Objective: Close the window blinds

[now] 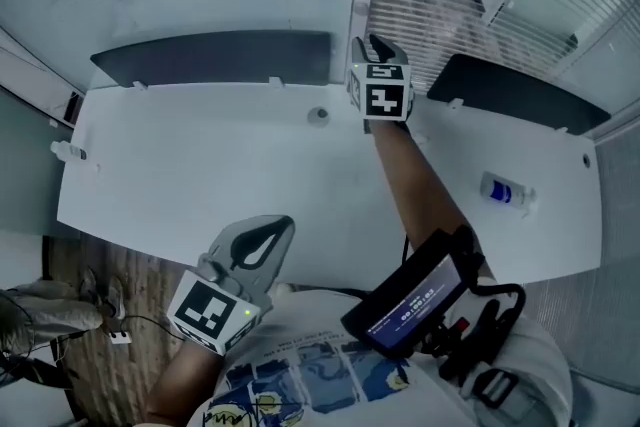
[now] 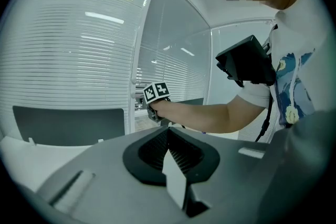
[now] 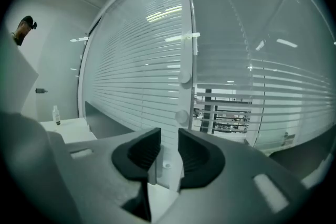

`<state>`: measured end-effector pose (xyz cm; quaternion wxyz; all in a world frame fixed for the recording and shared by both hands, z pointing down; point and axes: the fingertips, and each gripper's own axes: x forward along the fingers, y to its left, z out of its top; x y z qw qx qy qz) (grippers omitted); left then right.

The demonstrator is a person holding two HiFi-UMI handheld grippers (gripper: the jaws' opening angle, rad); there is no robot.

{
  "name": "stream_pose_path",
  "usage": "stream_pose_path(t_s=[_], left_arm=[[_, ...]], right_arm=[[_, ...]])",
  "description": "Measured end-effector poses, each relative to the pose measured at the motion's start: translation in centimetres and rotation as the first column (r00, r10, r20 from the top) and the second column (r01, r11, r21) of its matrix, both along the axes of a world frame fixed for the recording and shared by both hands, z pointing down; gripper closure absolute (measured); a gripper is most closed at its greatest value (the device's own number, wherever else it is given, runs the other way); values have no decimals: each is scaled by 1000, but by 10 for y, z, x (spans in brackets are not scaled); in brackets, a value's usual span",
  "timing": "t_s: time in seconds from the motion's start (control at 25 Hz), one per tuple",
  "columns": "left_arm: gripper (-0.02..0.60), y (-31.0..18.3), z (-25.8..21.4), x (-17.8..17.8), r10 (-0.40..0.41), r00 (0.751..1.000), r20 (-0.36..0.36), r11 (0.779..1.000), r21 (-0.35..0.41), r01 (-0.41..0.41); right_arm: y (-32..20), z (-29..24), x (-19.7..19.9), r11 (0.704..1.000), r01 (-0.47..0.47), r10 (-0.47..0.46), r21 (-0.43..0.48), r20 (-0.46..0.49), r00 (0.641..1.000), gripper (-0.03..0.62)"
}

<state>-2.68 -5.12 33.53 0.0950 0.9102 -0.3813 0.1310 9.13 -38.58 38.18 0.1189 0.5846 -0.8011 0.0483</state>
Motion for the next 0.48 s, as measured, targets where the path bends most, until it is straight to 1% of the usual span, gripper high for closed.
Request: stream_pose_path(t_s=[0.08, 0.16, 0.28, 0.4, 0.44, 0.48], left_arm=[[578, 0, 3, -4, -15, 1000, 0, 1000, -7, 15], [578, -1, 5, -9, -30, 1000, 6, 999, -16, 30], [578, -2, 7, -16, -51, 999, 12, 998, -26, 51], [578, -4, 10, -23, -73, 997, 13, 997, -31, 73], [578, -4, 11, -25, -78, 997, 15, 996, -36, 78], [578, -5, 12, -26, -80, 997, 17, 996, -41, 81]], right_arm=[[-13, -1, -1, 1000, -16, 17, -8, 35, 999, 503], [-25, -2, -3, 999, -32, 32, -7, 34, 999, 488], [-38, -5, -7, 999, -38, 39, 23, -49, 998, 474], [-48, -9, -6, 997, -43, 50, 57, -140, 989, 473], [-51, -9, -4, 997, -47, 55, 56, -136, 989, 473], [-55, -8, -2, 998, -55, 59, 44, -102, 993, 473]])
